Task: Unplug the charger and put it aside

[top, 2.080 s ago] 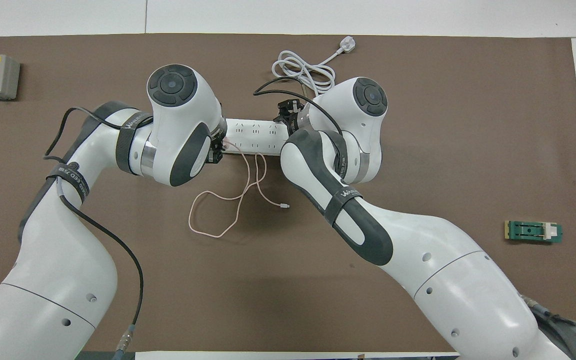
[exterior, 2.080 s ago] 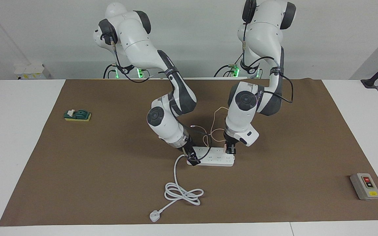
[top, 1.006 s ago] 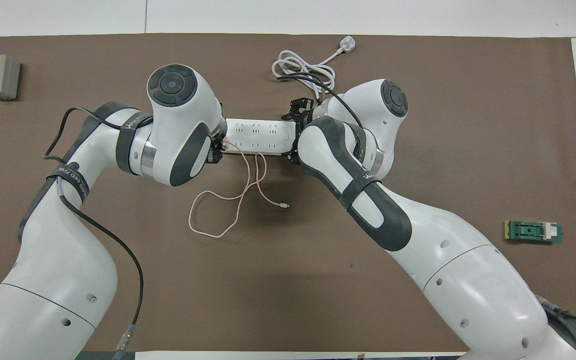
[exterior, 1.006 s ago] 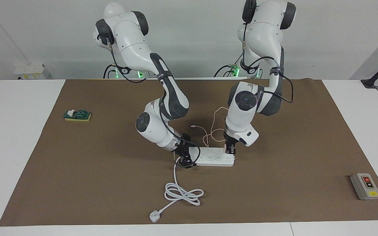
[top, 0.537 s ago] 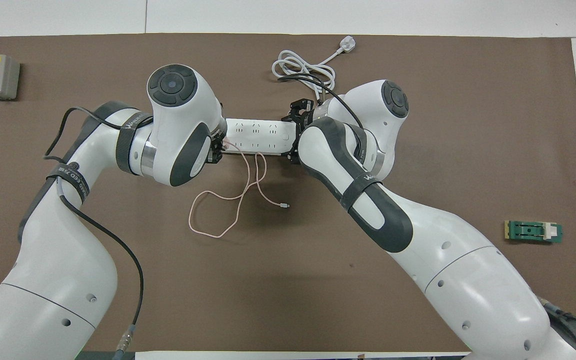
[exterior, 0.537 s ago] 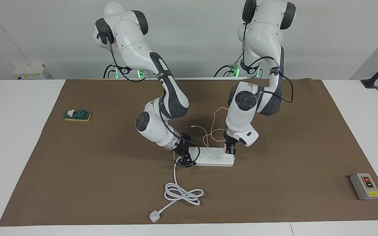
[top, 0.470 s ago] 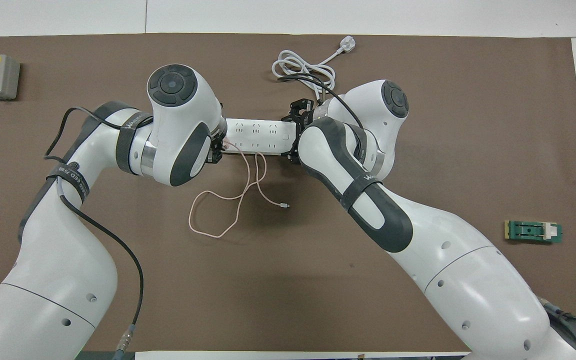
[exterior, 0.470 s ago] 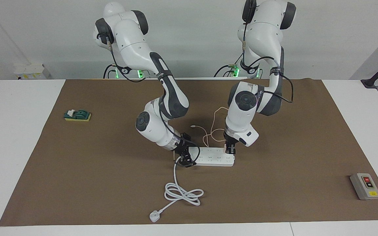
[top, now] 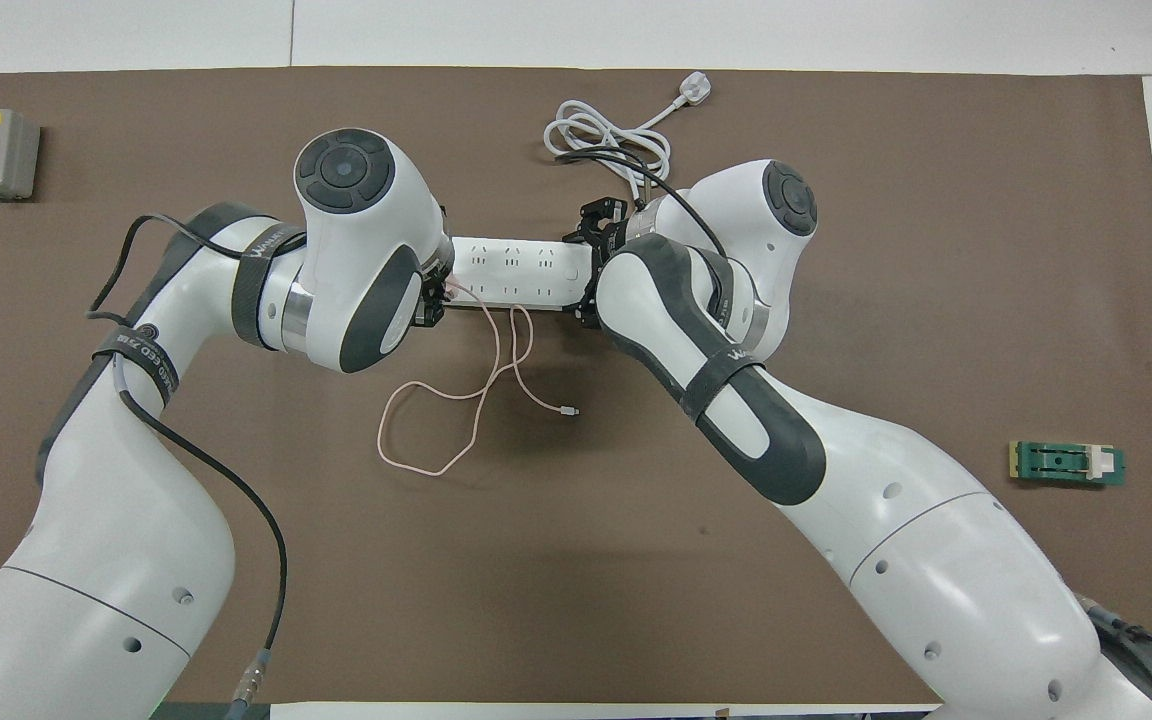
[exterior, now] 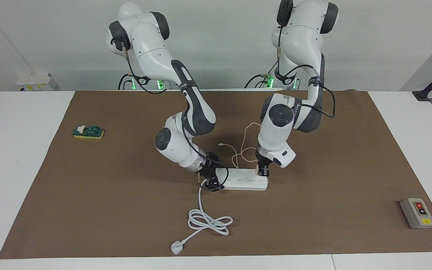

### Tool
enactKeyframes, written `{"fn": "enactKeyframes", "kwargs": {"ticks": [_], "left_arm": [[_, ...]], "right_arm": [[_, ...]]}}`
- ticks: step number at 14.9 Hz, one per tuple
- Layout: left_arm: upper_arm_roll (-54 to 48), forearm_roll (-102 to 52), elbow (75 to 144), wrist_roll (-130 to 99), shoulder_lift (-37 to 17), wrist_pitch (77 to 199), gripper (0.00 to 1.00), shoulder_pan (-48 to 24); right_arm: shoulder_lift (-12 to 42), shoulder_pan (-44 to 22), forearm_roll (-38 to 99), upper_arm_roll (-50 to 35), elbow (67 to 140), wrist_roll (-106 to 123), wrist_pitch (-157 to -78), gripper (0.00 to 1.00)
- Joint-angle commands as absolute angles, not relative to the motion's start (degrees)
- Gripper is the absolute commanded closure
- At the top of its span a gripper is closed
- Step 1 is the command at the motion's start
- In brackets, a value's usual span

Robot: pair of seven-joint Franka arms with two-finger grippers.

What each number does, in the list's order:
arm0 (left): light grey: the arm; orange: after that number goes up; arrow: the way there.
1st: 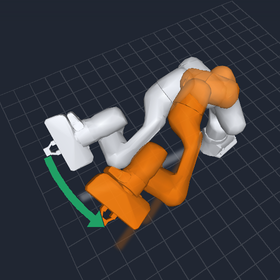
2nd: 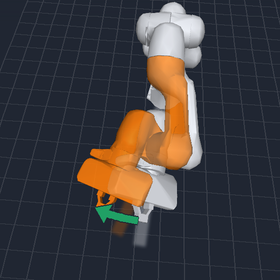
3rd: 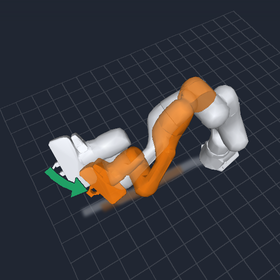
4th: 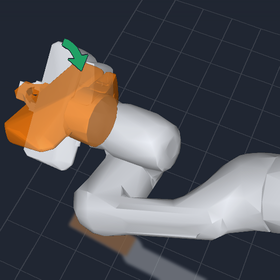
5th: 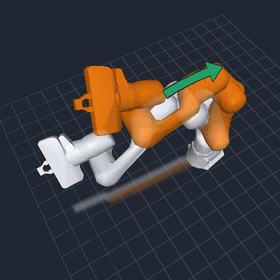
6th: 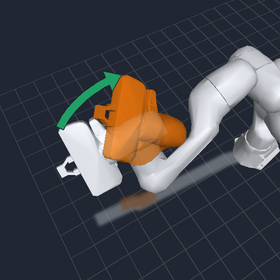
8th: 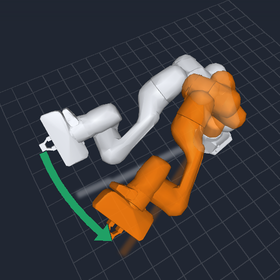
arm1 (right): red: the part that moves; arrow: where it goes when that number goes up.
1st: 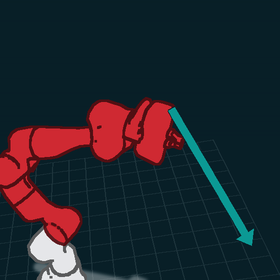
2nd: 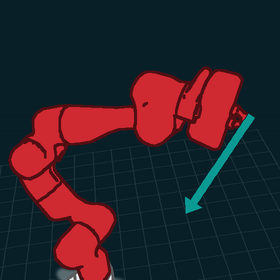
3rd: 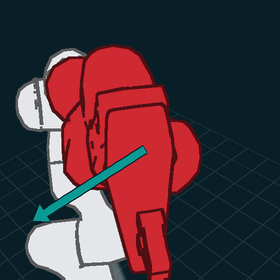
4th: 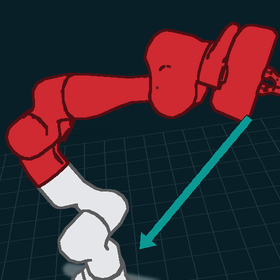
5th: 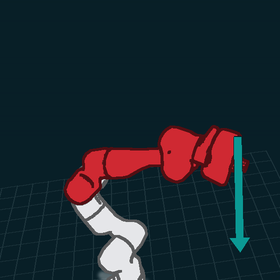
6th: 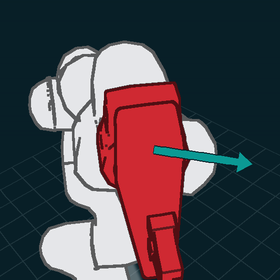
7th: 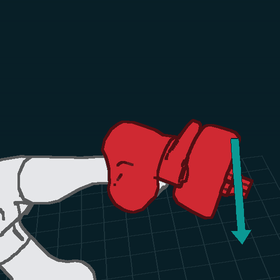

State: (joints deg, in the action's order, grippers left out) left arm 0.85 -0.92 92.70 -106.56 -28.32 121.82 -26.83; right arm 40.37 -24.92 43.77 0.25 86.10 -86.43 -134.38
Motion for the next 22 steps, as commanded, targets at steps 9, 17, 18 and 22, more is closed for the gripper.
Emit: {"fn": "enactKeyframes", "kwargs": {"ticks": [9,17,18,22], "left_arm": [[2.0,-0.4,86.1,-97.8,-18.7,97.1,1.00,-25.9],[1.9,-0.9,84.7,-79.6,-14.8,92.6,1.00,-20.6],[1.9,-0.9,85.6,-76.2,-14.6,93.0,1.00,-19.5],[1.9,-0.9,91.4,-60.9,-11.3,96.4,1.00,-15.3]], "right_arm": [[41.1,-23.2,43.8,0.5,85.5,-83.4,-139.3,1.00],[41.0,-23.0,43.8,0.5,85.0,-83.5,-138.7,0.00],[41.0,-23.0,43.8,0.5,85.0,-83.6,-138.7,0.00],[40.7,-23.0,43.8,0.5,85.0,-83.8,-138.6,0.00]]}}
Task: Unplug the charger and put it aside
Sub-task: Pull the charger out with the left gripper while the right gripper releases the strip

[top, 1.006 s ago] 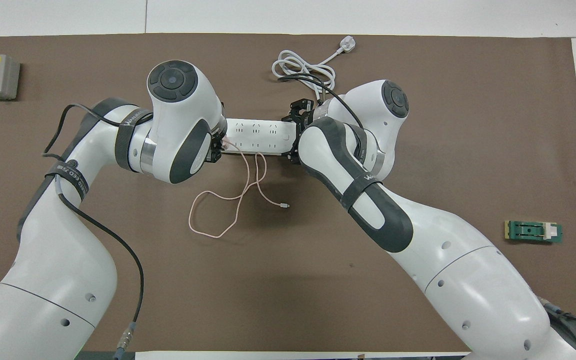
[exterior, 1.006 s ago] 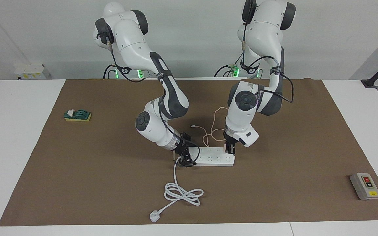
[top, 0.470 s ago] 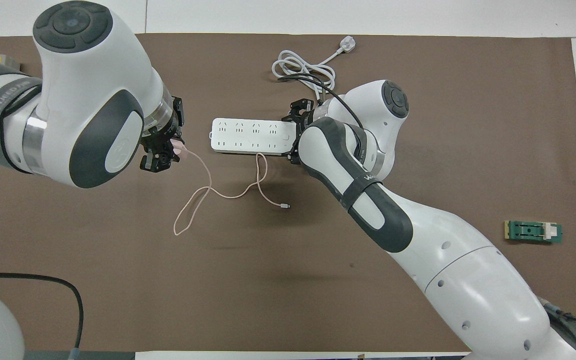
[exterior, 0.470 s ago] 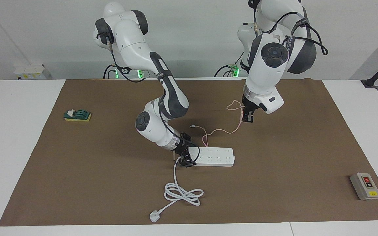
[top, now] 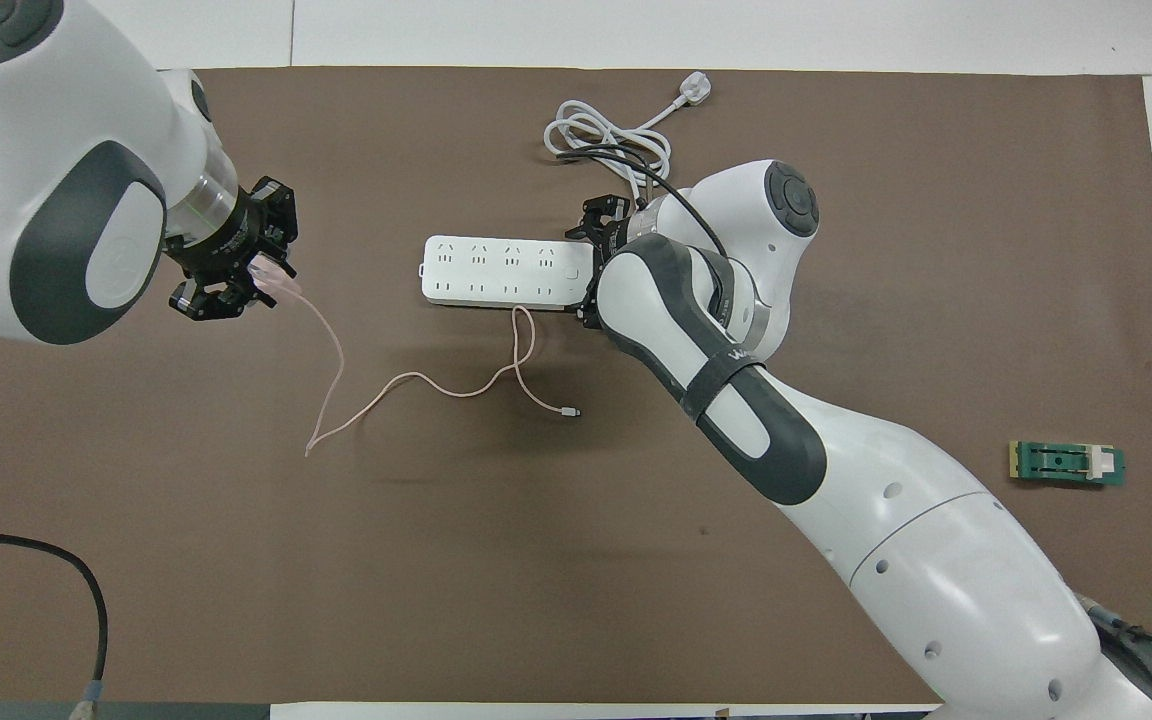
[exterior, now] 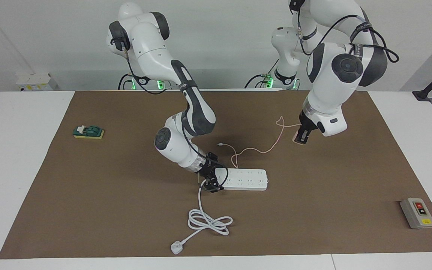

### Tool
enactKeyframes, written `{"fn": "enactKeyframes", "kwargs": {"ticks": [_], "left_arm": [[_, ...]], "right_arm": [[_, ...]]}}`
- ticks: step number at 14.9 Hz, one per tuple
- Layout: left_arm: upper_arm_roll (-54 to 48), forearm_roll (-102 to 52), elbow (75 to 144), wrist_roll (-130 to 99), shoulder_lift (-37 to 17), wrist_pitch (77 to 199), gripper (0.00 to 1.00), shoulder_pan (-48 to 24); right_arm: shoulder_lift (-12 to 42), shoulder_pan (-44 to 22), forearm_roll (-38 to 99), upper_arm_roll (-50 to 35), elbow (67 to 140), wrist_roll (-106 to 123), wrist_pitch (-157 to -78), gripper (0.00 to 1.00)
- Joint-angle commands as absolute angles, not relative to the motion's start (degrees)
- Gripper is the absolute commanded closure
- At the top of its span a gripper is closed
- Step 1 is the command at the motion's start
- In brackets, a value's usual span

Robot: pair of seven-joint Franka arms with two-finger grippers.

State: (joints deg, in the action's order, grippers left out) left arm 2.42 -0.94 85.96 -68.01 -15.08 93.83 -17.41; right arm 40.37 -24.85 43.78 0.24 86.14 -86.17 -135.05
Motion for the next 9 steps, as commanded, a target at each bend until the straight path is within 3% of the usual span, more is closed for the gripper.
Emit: {"fn": "enactKeyframes", "kwargs": {"ticks": [1,3,7,9], "left_arm": [[1.9,-0.9,92.9,-56.0,-10.5,97.0,1.00,-14.0],[2.0,-0.9,97.3,-47.2,-8.5,99.1,1.00,-12.1],[1.9,-0.9,114.7,-26.0,-0.7,112.7,1.00,-7.3],[1.9,-1.0,119.9,-13.3,2.2,115.5,1.00,-4.0]], "right_arm": [[40.5,-23.1,43.8,0.5,85.2,-83.9,-138.5,0.00],[38.3,-23.1,43.8,0.6,86.3,-84.5,-136.9,0.00],[33.1,-23.1,43.8,0.7,91.3,-87.1,-134.1,0.00],[29.6,-23.1,43.8,0.8,95.2,-87.2,-133.6,0.00]]}}
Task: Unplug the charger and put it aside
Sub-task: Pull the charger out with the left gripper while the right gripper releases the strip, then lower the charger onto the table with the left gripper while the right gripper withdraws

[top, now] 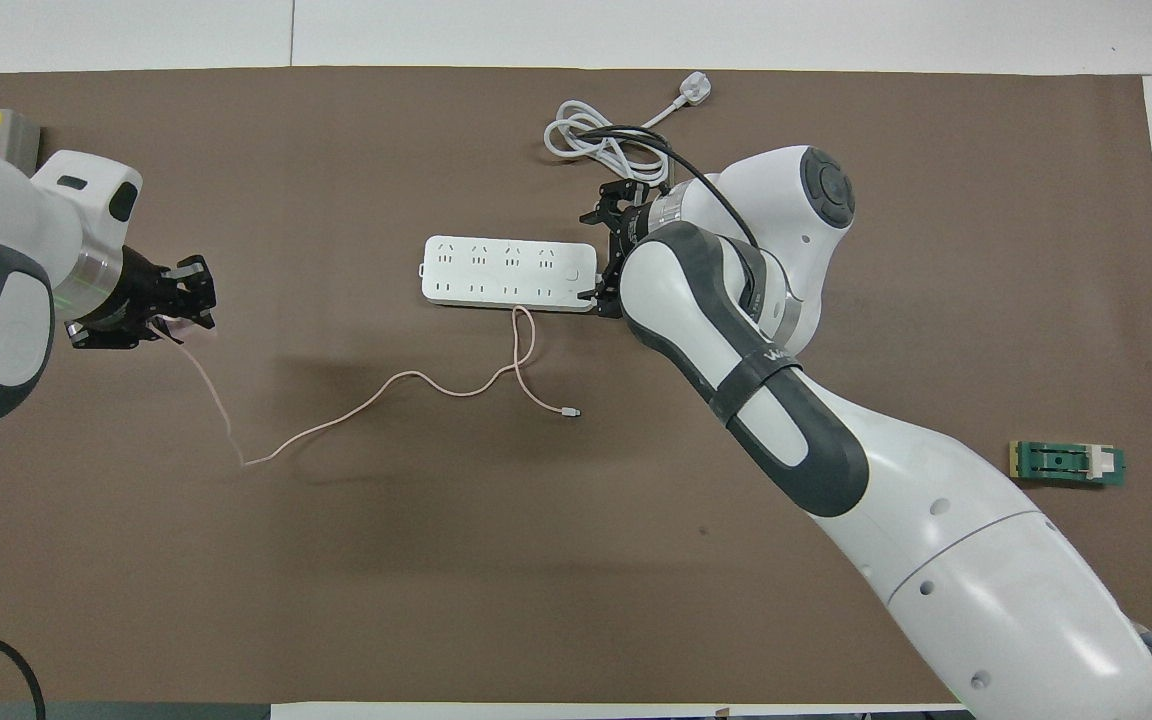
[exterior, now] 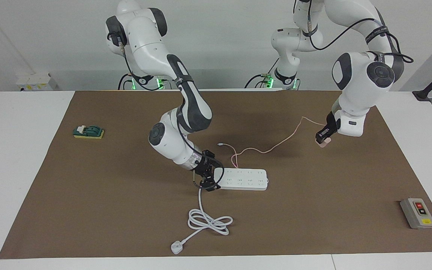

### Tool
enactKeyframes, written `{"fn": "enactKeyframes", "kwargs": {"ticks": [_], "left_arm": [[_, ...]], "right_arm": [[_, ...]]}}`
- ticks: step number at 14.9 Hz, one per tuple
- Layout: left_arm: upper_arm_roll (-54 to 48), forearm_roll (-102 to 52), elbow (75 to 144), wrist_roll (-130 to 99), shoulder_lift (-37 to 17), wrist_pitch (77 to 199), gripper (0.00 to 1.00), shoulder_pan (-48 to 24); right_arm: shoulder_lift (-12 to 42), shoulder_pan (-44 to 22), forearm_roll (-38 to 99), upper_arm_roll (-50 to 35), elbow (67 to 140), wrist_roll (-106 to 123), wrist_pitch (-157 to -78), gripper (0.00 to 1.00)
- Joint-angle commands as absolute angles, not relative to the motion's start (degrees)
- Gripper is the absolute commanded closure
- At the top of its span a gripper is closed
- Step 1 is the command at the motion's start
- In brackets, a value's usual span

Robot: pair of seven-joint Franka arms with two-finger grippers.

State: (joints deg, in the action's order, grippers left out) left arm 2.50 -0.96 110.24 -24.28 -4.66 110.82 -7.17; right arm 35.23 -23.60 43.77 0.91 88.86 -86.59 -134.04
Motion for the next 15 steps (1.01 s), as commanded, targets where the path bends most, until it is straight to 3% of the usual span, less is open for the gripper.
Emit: {"fn": "enactKeyframes", "kwargs": {"ticks": [1,4,7,15], "left_arm": [[1.9,-1.1,120.7,-8.4,2.5,115.6,1.00,-2.6],[1.9,-3.2,125.7,4.6,4.6,117.6,1.00,0.3],[1.9,-3.3,133.1,8.8,7.2,124.6,1.00,0.3],[1.8,-3.3,135.9,11.7,8.6,124.7,1.00,-2.7]], "right_arm": [[28.1,-23.1,43.3,0.9,97.0,-87.2,-133.5,0.00],[21.1,-20.1,41.6,2.4,100.9,-87.0,-131.1,0.00],[16.4,-16.8,31.7,2.6,100.7,-86.7,-123.4,0.00],[7.7,-12.0,22.9,3.0,99.3,-73.4,-111.0,0.00]]}}
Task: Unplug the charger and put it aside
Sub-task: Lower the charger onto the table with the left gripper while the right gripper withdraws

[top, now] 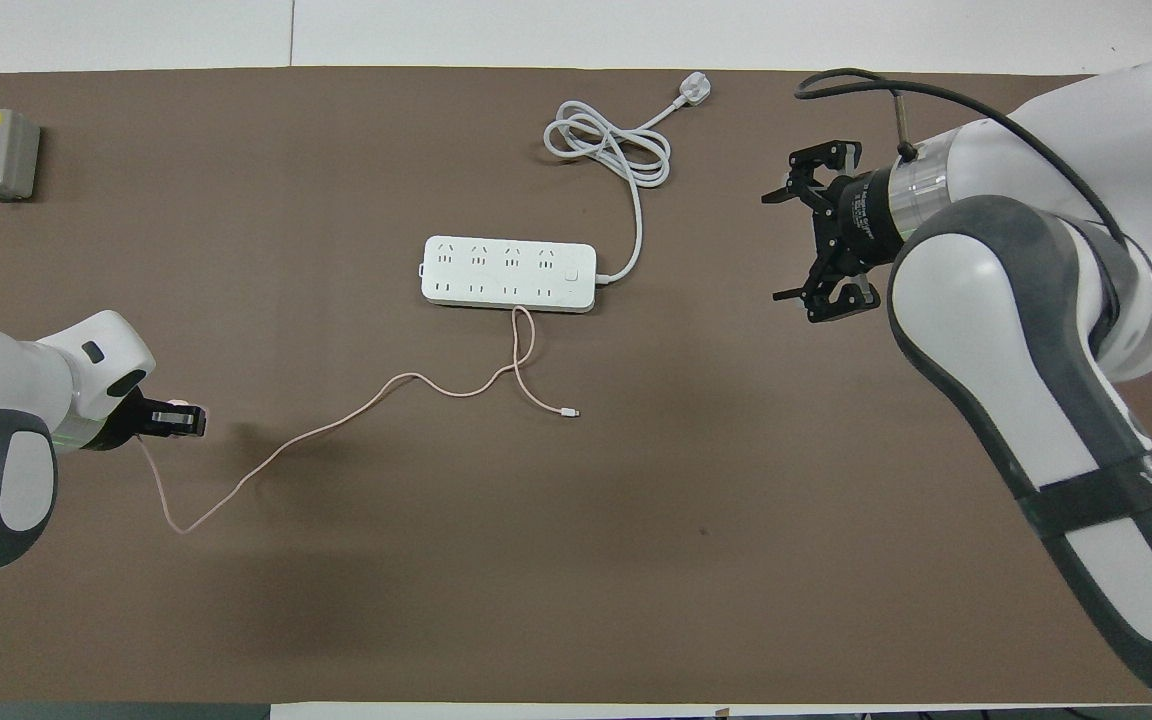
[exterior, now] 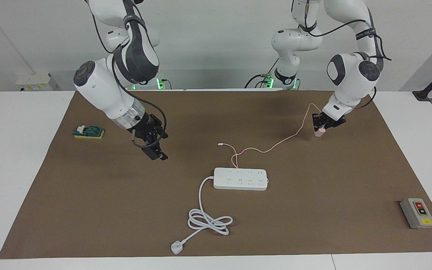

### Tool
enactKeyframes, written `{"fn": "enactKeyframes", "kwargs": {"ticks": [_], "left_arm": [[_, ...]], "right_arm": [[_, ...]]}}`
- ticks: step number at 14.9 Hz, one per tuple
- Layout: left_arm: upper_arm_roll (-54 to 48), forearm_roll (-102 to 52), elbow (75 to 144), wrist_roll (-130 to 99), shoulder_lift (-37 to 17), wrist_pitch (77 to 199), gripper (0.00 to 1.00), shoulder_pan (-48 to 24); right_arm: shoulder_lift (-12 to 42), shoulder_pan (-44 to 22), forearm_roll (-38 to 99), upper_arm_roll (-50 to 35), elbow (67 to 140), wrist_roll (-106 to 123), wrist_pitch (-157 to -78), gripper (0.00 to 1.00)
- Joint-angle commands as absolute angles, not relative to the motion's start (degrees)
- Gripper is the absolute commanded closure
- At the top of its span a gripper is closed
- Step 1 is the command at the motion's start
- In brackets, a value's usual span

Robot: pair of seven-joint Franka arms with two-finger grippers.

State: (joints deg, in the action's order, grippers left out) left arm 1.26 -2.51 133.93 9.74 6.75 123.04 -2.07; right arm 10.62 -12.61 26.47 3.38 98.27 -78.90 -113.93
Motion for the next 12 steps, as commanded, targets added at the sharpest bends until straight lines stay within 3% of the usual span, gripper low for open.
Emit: {"fn": "enactKeyframes", "kwargs": {"ticks": [1,4,9,12], "left_arm": [[1.8,-3.4,135.8,11.8,8.6,124.5,1.00,-2.6],[1.8,-4.4,136.6,11.9,7.8,127.2,1.00,-2.7],[1.8,-6.1,137.2,11.8,2.6,133.2,1.00,-2.4],[1.9,-9.7,137.2,14.4,2.5,133.0,1.00,-1.2]], "right_arm": [[6.5,-12.0,19.0,2.8,99.3,-69.3,-109.0,0.00],[4.1,-10.5,13.9,2.7,99.3,-53.5,-104.8,0.00],[4.2,-8.4,5.0,2.1,98.5,-34.5,-101.8,0.00],[4.5,-8.2,2.7,2.1,97.7,-28.1,-99.3,0.00]]}}
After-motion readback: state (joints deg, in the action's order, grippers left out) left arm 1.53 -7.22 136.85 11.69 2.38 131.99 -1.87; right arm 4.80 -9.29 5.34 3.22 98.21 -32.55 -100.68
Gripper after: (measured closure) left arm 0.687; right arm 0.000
